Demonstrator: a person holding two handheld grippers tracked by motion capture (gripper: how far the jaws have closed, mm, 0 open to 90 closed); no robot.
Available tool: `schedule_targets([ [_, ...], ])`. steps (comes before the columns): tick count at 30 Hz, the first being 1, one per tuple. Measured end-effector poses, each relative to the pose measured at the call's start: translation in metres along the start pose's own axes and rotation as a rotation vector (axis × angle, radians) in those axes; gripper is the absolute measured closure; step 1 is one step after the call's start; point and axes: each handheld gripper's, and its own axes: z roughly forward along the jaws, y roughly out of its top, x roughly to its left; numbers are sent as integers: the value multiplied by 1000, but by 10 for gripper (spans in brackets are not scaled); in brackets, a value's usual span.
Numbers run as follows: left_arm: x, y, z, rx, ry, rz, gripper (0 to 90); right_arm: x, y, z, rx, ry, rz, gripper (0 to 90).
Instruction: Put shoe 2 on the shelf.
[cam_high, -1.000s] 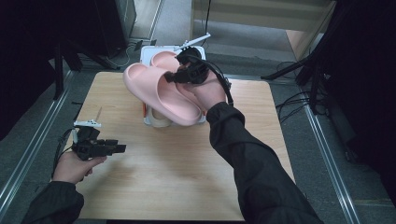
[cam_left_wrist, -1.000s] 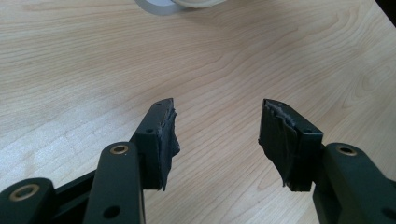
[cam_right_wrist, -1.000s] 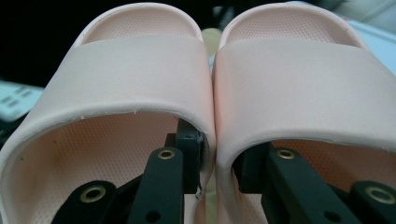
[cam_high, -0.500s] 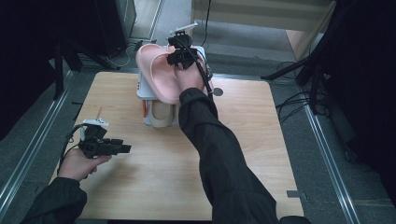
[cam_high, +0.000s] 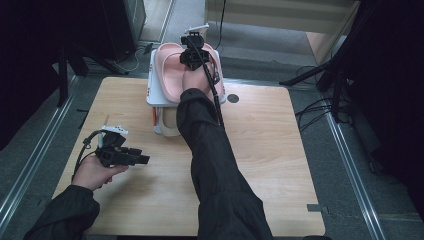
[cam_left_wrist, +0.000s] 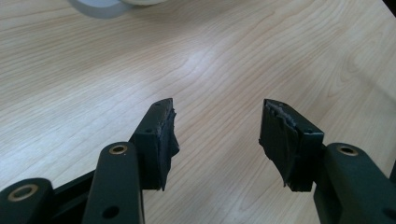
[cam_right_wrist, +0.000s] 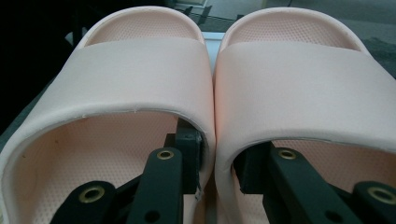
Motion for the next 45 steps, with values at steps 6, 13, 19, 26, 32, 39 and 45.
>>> schedule_targets([
  [6, -3, 1, 6, 38, -12, 27, 440, 10, 1, 3, -26, -59, 5, 746],
  [13, -3, 0, 5, 36, -10, 26, 440, 13, 3, 5, -25, -61, 29, 729],
  [19, -3, 1, 5, 27, -9, 26, 440, 10, 2, 6, -22, -38, 24, 644],
  [26, 0, 0, 2, 13, -2, 20, 440, 8, -1, 4, -27, -14, 9, 575],
  [32, 1, -1, -1, 5, 7, 15, 440, 6, -5, -4, -44, 19, 4, 550],
  [39, 2, -2, -3, -2, 12, 15, 440, 0, -13, -15, -40, 47, -60, 545],
  [45, 6, -2, -7, -20, 22, 1, 440, -5, -22, -24, -36, 95, -79, 545],
])
